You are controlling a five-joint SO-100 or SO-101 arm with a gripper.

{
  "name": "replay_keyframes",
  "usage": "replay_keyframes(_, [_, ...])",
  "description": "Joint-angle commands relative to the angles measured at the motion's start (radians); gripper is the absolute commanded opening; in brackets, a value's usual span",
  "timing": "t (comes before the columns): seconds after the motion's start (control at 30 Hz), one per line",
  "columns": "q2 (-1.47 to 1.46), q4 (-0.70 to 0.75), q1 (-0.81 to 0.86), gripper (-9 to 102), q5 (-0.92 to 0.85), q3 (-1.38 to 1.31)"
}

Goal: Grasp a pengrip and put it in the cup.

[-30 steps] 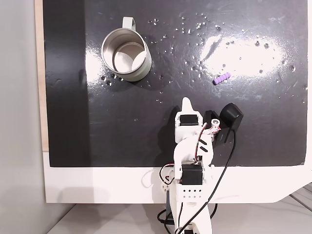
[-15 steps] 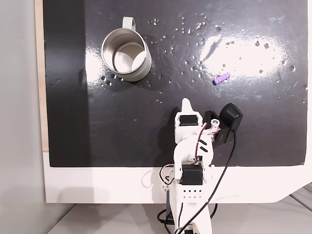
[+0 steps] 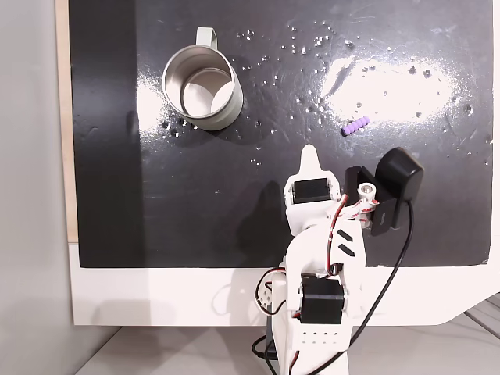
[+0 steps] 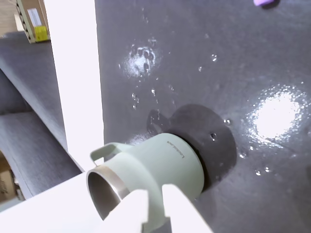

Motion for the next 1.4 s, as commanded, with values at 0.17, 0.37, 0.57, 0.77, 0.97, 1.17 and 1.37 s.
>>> replay_keyframes(0.17, [-0.156,0.121,0.005,0,-0.143,-0.268])
replay_keyframes(0.37, [-0.268,0.209,0.023,0,-0.173,-0.426])
replay_keyframes(0.57, [-0.390,0.291,0.061,0,-0.222,-0.560])
replay_keyframes(0.77, [-0.500,0.337,0.140,0,-0.298,-0.635])
replay_keyframes(0.97, [-0.643,0.348,0.224,0,-0.370,-0.675])
replay_keyframes(1.17, [-0.893,0.377,0.301,0,-0.420,-0.801])
replay_keyframes(1.37, [-1.149,0.425,0.341,0,-0.449,-0.960])
